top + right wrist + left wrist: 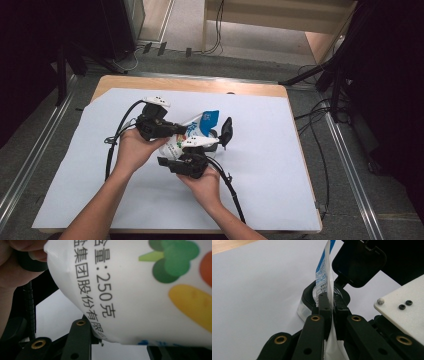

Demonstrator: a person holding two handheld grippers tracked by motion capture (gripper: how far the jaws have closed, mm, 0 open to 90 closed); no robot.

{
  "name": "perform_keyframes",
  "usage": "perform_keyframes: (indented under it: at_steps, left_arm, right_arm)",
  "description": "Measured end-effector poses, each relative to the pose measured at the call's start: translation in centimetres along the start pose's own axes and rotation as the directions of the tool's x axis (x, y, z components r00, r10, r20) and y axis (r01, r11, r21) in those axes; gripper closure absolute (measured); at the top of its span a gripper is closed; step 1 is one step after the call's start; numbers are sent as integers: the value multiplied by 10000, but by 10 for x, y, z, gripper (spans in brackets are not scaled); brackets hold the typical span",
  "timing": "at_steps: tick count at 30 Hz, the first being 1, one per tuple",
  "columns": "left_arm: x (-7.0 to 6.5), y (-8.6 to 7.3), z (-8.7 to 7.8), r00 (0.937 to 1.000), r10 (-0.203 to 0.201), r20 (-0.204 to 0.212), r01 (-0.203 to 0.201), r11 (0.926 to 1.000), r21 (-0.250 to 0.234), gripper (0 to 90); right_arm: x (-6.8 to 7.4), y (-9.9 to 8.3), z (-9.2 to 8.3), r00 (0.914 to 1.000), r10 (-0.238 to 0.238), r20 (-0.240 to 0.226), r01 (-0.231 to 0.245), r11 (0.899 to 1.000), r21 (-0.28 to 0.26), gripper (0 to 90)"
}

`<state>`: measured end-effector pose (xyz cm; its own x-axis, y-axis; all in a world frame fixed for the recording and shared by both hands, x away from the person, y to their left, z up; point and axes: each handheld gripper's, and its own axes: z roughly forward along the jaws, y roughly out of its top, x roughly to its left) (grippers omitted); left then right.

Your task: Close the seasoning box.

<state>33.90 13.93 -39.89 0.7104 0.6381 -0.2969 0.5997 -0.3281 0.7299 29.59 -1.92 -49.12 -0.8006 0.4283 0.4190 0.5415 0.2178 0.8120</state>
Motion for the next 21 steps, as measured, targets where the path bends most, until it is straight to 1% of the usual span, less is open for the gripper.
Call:
perform_keyframes:
  at_steps: [5, 7, 10, 14, 18, 21]
  left_arm:
    - [0, 0, 1, 10000, 29, 43, -29, 10000, -25, 881]
    - [-1, 0, 1, 10000, 61, -11, -61, 10000, -24, 881]
    - [-1, 1, 0, 10000, 62, -66, -62, 10000, 2, 882]
    - [1, 1, -2, 9999, 15, -107, -14, 10000, 83, 888]
    - [0, 1, -2, 10000, 23, -83, -22, 9999, 112, 888]
    - [-1, 1, -1, 10000, -24, -6, 24, 10000, 36, 885]
  right_arm:
    - [-1, -1, 0, 10000, 52, -11, -52, 10000, -24, 673]
    - [-1, -1, 0, 10000, 79, -21, -79, 10000, -30, 668]
    - [-2, -1, 1, 9998, 177, -134, -177, 9998, -37, 628]
    - [-2, -2, 1, 10000, 55, -7, -55, 10000, 5, 609]
    - [0, -3, 1, 9998, -143, 162, 142, 9999, 13, 640]
    - [0, -3, 1, 10000, 23, 89, -23, 10000, 27, 670]
